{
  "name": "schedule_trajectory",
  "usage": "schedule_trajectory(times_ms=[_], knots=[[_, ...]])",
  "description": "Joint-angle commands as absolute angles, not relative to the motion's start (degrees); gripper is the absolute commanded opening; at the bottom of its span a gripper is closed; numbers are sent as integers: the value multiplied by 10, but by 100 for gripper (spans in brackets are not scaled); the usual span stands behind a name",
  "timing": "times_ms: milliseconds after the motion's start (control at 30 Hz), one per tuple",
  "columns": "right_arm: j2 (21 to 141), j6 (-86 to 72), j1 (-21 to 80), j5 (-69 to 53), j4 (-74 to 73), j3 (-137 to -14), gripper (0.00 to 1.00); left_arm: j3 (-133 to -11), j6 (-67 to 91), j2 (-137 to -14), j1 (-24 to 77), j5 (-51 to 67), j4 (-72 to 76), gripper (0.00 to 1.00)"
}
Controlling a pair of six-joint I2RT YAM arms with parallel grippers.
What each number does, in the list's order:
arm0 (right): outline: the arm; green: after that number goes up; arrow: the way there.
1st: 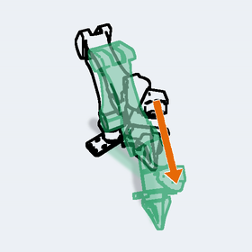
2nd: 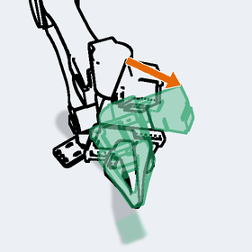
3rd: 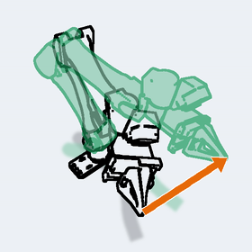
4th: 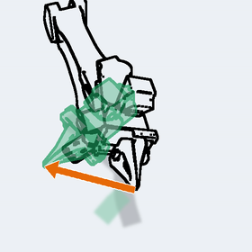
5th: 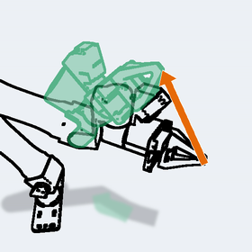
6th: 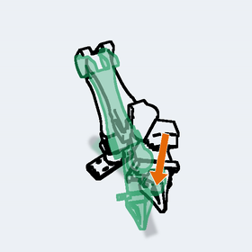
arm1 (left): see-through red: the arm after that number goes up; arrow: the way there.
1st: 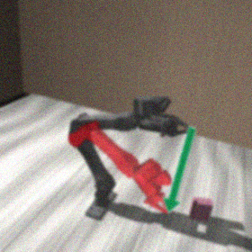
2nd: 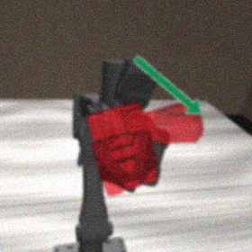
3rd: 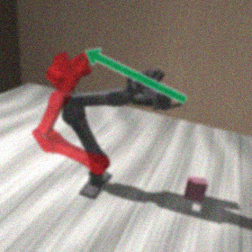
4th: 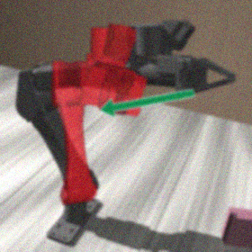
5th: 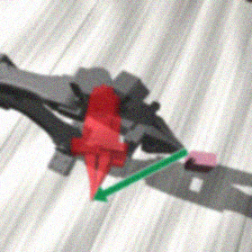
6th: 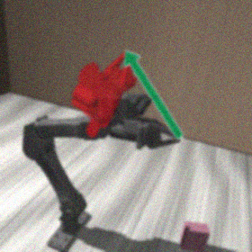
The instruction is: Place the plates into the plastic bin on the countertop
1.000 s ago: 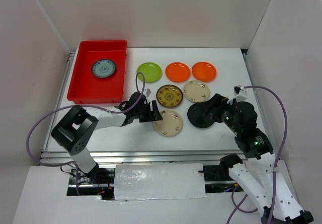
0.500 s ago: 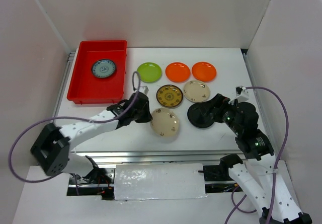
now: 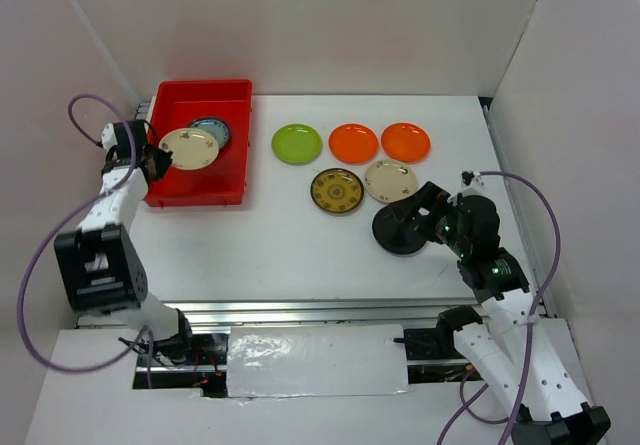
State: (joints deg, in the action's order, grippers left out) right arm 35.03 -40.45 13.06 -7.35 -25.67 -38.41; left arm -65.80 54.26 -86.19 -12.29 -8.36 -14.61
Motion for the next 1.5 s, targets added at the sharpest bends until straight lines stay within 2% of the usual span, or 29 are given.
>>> schedule_trajectory(times_ms=[0,67,167,433,467,533,567,600,767,867,900,1033,1133,1267,1467], knots=[[342,-405,122,-98,-208,-380,100,-768,553,-985,-131,24,-54,0],[344,-405,123,-110,-201,-372,100,-863,526,-1073,-133,33,-81,0],[351,-406,121,-124,-186,-359,100,-923,518,-1139,-141,52,-96,0],[380,-403,120,-141,-166,-350,100,-939,530,-1182,-148,33,-100,0],[382,-404,121,-139,-164,-350,100,-939,530,-1186,-148,28,-108,19],[384,-405,120,-132,-164,-353,100,-929,531,-1179,-147,19,-105,51],[386,-407,119,-128,-166,-355,100,-915,533,-1171,-147,17,-98,72],[386,-407,120,-121,-168,-357,100,-912,532,-1166,-147,17,-96,99],[381,-414,117,-86,-192,-371,100,-928,507,-1100,-127,4,-136,99],[370,-447,113,-10,-224,-375,100,-925,483,-1014,-63,-87,-183,99],[370,-461,113,58,-249,-376,100,-924,464,-998,-8,-106,-193,99],[374,-539,86,130,-286,-368,100,-909,459,-962,114,-90,-251,99],[338,-562,73,143,-284,-346,100,-844,464,-958,184,-41,-211,99],[290,-545,58,120,-279,-331,100,-796,440,-979,263,-31,-147,99],[258,-509,48,36,-253,-314,100,-745,415,-1059,264,61,-46,99]])
